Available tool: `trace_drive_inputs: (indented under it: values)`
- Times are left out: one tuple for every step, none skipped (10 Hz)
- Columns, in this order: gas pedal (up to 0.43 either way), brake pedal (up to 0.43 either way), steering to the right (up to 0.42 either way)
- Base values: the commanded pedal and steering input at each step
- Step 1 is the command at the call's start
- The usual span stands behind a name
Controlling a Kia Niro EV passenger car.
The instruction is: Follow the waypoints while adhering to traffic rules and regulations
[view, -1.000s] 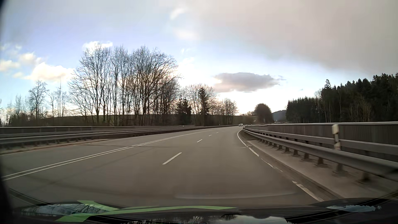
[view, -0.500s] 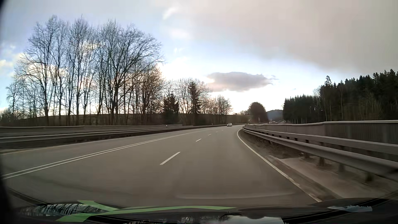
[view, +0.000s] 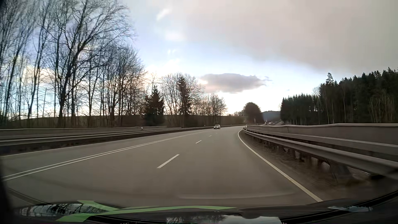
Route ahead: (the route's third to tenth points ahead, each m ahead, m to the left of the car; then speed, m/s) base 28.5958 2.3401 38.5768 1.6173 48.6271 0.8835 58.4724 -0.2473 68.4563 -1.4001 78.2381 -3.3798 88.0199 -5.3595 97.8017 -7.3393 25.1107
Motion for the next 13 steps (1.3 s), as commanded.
trace_drive_inputs:
  values:
    - [0.26,0.0,0.012]
    - [0.26,0.0,0.013]
    - [0.26,0.0,0.014]
    - [0.26,0.0,0.014]
    - [0.26,0.0,0.014]
    - [0.26,0.0,0.014]
    - [0.26,0.0,0.014]
    - [0.26,0.0,0.015]
    - [0.26,0.0,0.015]
    - [0.26,0.0,0.015]
    - [0.26,0.0,0.014]
    - [0.26,0.0,0.014]
    - [0.26,0.0,0.014]
